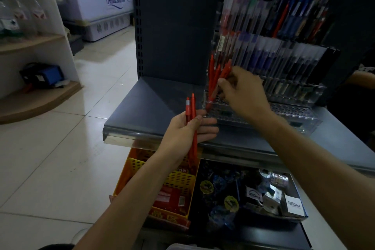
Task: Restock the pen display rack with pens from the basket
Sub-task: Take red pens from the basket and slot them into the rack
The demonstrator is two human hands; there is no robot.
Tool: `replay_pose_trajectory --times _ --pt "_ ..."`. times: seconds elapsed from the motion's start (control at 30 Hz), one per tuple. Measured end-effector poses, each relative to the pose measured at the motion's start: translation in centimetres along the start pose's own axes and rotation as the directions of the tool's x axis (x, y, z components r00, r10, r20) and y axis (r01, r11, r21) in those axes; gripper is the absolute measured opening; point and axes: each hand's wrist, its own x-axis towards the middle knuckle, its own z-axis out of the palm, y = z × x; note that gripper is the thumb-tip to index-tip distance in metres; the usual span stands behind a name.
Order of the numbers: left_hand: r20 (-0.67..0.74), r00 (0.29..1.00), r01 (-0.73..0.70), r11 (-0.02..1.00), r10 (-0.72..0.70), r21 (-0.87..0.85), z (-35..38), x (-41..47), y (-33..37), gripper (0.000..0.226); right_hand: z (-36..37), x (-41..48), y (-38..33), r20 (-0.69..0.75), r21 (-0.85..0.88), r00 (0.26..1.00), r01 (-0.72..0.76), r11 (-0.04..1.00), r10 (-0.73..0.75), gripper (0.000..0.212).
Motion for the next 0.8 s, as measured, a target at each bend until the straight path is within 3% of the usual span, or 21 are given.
replay_pose_trajectory --times 0.27,0.57,0.7,0.8 --pt "-0.014 1.0 -0.01 1.0 0.01 -0.015 0.3 0.8 -0.1 0.018 0.1 0.5 -0.1 -0.01 -0.039 1.0 -0.024 0.999 0.024 0.017" --pt "-0.004 1.0 -0.014 1.0 0.014 0.007 0.9 0.7 -0.1 0.019 1.1 -0.7 0.7 0.003 -0.224 0.999 0.033 0.974 -0.033 0.024" --pt "-0.004 1.0 -0.011 1.0 0.011 0.006 0.8 0.8 0.0 0.019 0.4 -0.3 0.4 0.022 -0.214 0.999 -0.03 0.976 0.035 0.034" --pt "0.002 1.0 -0.011 1.0 0.011 -0.003 0.8 0.8 0.1 0.02 -0.2 0.4 -0.3 -0.086 -0.054 0.992 -0.095 0.994 0.091 0.039"
